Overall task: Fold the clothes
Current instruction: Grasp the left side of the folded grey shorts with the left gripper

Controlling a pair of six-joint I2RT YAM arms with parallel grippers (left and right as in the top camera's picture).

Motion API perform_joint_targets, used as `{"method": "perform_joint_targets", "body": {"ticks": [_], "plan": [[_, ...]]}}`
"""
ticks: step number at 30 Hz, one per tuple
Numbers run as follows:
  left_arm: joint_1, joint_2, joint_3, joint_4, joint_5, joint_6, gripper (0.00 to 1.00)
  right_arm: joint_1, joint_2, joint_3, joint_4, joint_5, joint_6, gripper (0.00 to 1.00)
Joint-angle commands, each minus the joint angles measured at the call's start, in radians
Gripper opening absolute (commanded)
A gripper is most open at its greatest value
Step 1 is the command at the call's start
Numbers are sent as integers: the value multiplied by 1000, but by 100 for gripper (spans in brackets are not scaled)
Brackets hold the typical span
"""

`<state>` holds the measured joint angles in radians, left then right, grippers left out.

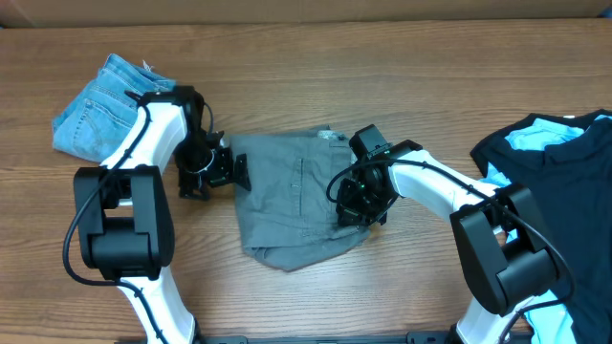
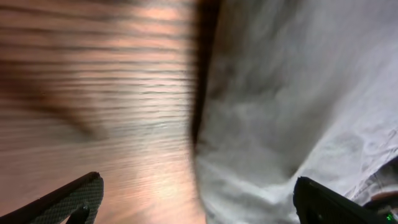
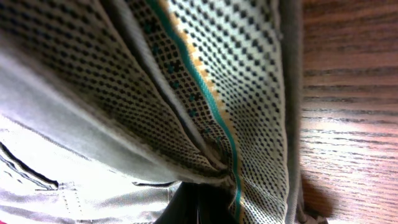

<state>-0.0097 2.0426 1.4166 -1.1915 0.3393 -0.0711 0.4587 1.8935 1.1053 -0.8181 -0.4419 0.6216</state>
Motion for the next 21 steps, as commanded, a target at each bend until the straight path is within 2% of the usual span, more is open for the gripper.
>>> {"method": "perform_joint_targets", "body": {"ticks": [1, 6, 12, 16, 18, 21], "plan": [[-21, -23, -99, 48, 119, 50, 100, -10, 16, -6, 1, 57, 8, 4], [-55, -23, -235, 173, 139, 32, 100, -10, 16, -6, 3, 58, 7, 4], [-91, -23, -323, 318, 233, 29, 79, -9, 16, -6, 17, 57, 8, 4], [-139, -23, -324, 352, 238, 30, 75, -9, 16, -6, 24, 57, 8, 4], [-165, -23, -323, 355, 238, 30, 61, -9, 16, -6, 24, 58, 8, 4], [-175, -23, -307, 338, 237, 28, 13, -10, 16, -6, 23, 56, 8, 4]]}}
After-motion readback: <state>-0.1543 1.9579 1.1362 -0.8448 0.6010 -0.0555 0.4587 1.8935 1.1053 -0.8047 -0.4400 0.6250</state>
